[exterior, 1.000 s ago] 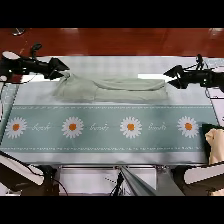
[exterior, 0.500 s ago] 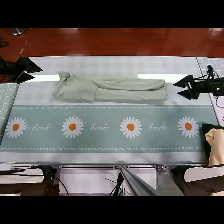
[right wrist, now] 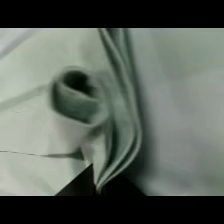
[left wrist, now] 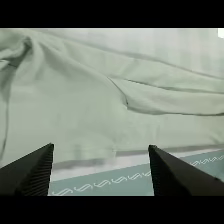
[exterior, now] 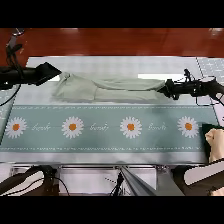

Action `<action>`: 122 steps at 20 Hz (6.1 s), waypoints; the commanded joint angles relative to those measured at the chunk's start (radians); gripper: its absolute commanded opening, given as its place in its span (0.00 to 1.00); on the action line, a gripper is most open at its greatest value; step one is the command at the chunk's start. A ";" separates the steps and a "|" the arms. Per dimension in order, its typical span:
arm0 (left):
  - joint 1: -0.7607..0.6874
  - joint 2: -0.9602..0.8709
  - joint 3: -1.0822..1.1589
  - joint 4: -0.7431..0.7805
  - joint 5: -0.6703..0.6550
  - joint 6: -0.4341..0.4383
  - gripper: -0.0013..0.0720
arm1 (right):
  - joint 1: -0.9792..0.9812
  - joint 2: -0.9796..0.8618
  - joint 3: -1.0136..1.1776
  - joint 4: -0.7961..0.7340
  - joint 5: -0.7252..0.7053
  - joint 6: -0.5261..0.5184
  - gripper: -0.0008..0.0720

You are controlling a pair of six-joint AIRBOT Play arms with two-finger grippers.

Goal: Fold the shirts.

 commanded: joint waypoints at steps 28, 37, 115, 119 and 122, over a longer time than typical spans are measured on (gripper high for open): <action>-1.115 -0.682 0.479 -0.083 -0.008 -0.130 0.07 | 0.019 1.358 -0.342 -0.369 0.436 0.330 0.04; -0.640 -0.409 0.454 -0.043 -0.151 -0.158 0.07 | 0.035 1.200 -0.342 -0.170 0.376 0.209 0.04; 0.012 0.549 -0.544 -0.040 -0.018 -0.048 0.07 | 0.038 0.450 0.565 -0.431 0.473 0.386 0.04; 0.012 0.548 -0.544 -0.040 -0.018 -0.047 0.07 | -0.207 0.461 0.684 -0.433 0.675 0.405 0.04; 0.012 0.548 -0.544 -0.040 -0.017 -0.047 0.07 | -0.393 0.500 0.686 -0.465 0.766 0.410 0.04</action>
